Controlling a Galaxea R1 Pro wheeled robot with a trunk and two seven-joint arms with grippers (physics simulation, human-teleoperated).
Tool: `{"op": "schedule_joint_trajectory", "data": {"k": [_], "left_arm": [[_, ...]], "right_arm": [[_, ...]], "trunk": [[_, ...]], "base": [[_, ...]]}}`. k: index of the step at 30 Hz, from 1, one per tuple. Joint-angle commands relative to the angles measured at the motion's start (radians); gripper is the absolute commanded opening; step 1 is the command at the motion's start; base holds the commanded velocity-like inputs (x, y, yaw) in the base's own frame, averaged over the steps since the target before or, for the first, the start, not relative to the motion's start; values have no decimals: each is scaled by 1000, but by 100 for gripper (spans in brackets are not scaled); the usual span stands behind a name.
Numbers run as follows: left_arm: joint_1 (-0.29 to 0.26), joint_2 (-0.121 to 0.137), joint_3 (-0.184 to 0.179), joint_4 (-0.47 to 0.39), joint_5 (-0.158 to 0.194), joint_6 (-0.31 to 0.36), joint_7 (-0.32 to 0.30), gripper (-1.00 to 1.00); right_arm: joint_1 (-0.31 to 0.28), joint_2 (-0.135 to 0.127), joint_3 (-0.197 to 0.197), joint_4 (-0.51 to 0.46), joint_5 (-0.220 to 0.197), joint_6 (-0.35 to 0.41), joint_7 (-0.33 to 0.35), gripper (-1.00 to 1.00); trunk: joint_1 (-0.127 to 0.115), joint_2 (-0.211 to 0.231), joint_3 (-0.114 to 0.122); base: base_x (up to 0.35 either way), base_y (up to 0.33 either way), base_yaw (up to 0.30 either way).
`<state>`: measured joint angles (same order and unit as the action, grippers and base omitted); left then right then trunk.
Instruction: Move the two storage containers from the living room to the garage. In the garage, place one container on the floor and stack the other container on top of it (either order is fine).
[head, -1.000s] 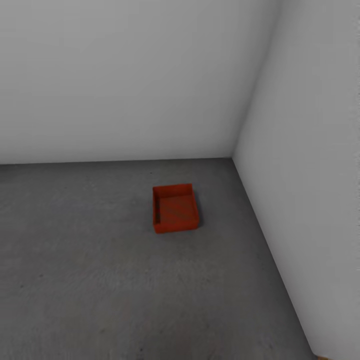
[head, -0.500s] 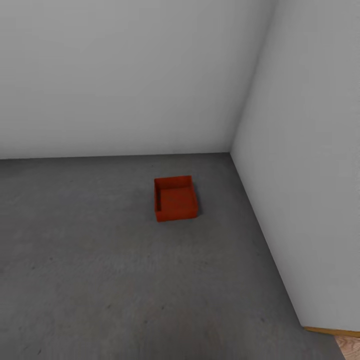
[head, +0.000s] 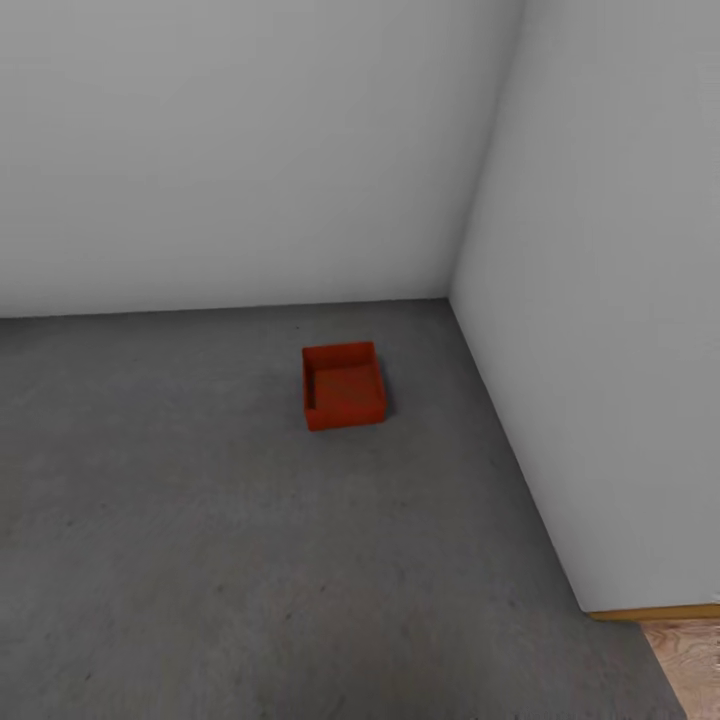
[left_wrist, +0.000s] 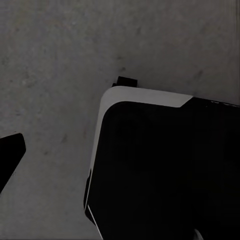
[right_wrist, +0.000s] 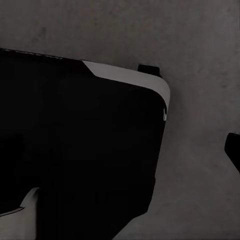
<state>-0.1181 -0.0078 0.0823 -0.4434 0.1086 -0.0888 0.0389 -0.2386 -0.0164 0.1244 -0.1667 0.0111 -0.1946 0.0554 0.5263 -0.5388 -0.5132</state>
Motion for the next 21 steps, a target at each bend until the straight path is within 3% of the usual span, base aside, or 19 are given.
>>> {"op": "schedule_joint_trajectory", "data": {"k": [1, 21], "left_arm": [[0, -1, 2, 0, 10, -3, 0, 100], [0, -2, 2, 0, 10, -2, 0, 100]], "right_arm": [[-1, -1, 4, 1, 1, -3, 1, 100], [-1, -1, 4, 1, 0, -3, 1, 100]], "trunk": [[0, -1, -1], [0, -1, 6]], "base": [[-2, 0, -261], [0, 0, -271]]}}
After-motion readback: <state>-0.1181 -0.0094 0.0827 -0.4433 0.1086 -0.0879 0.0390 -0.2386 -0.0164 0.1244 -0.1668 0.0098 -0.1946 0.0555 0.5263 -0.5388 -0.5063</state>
